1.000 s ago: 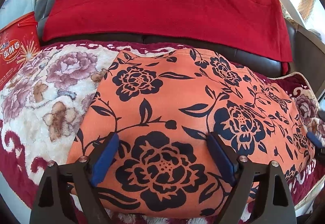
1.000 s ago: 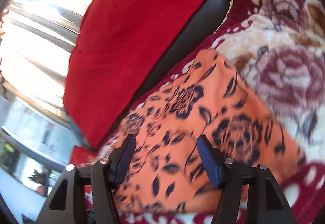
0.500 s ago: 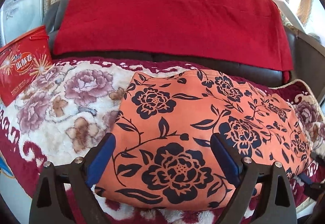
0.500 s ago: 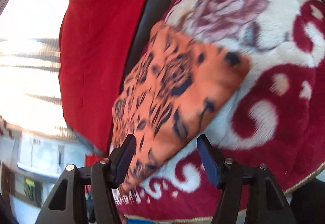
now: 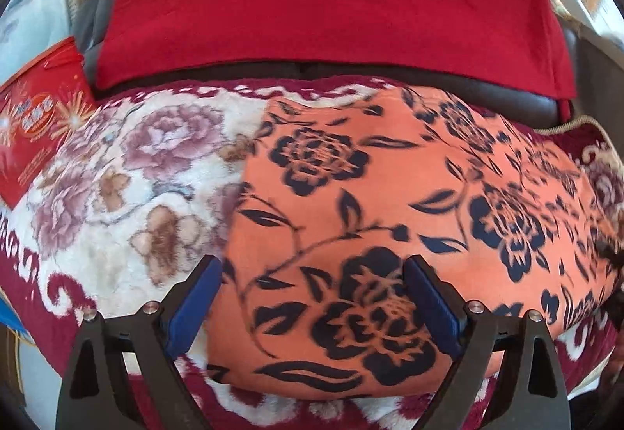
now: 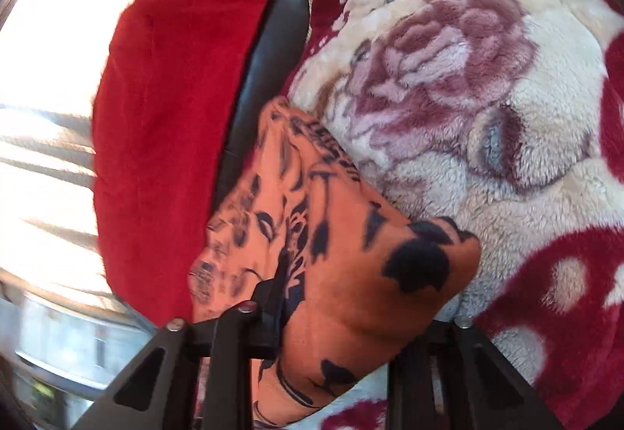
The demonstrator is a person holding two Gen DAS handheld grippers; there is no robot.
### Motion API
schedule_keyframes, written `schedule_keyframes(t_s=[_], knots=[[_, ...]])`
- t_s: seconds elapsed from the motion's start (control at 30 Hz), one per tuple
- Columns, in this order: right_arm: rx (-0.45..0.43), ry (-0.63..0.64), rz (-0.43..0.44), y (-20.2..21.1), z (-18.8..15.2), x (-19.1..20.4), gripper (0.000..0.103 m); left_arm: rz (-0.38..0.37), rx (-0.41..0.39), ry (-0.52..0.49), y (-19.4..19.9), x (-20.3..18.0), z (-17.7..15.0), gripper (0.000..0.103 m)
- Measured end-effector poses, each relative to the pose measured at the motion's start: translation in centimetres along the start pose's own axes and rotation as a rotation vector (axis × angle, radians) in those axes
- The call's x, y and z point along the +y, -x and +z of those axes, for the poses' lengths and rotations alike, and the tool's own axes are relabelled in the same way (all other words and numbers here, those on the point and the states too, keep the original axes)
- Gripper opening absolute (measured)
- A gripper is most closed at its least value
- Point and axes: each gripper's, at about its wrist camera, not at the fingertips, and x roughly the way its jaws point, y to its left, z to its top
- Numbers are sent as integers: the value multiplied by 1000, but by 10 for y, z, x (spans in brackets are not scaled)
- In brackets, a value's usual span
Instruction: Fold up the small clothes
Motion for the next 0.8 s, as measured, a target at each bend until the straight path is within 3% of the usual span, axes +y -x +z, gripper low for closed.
schedule_keyframes(t_s=[0.17,0.4,0.63,0.8], knots=[[-80,244,-81,12,-15,56,22,77,-14,117,3,40,10,95],[-91,542,-33,25,-56,170,22,146,-17,340,6,112,13,95],[36,710,59,-13,-146,250,22,224,-43,505,15,173,8,95],[249,722,97,-79,-224,261,22,294,-61,542,22,200,4,95]])
